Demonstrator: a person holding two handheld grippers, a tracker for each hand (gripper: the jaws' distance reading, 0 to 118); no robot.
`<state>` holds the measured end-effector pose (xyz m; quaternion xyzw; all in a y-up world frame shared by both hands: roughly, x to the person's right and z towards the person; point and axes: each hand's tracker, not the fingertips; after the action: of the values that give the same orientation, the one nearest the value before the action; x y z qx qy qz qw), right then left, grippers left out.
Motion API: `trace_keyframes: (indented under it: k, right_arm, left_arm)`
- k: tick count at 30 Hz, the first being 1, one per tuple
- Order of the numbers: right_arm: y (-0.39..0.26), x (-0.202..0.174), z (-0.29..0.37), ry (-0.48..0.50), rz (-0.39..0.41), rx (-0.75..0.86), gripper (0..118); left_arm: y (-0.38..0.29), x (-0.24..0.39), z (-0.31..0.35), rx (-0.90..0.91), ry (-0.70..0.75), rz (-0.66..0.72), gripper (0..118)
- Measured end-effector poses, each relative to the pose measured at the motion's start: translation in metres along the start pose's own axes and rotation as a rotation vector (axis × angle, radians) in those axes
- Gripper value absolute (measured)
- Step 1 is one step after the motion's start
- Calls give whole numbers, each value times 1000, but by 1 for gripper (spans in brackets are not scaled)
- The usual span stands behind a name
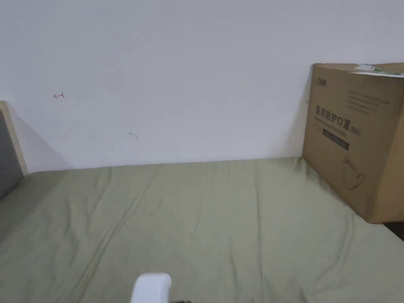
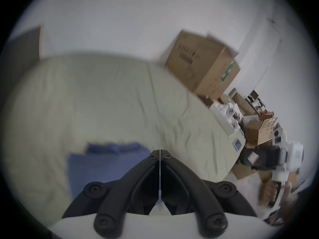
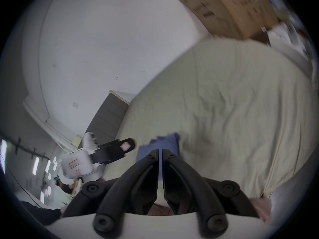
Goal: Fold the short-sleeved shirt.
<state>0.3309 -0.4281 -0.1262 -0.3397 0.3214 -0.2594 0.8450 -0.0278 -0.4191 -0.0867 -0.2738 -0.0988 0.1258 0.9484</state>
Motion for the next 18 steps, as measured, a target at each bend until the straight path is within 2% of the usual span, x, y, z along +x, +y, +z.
trace_keyframes:
  k: [2,3,6,8,10,12,13,15,18]
  right_arm:
    - [15,-30,10,44,124,104,5]
    - [21,-48,17,57,214,169,5]
    - [26,-99,36,-17,529,386,5]
    - [20,-118,47,-38,663,557,5]
    - [13,-128,56,-79,694,714,5]
    - [6,-130,54,-131,734,797,5]
    - [-1,-130,51,-187,753,814,5]
    - [-15,-122,41,-309,747,799,5]
    - [-40,-100,30,-346,688,771,5]
  left_arm:
    - [13,5,39,152,96,-92,0]
    - [19,8,58,221,150,-138,0]
    - [37,9,100,382,185,-190,0]
    - [43,13,128,515,231,-183,0]
    - [46,16,149,634,255,-181,0]
    - [39,20,163,718,281,-199,0]
    - [33,21,162,747,313,-216,0]
    - [17,23,160,742,348,-217,0]
    - [-7,21,153,716,342,-201,0]
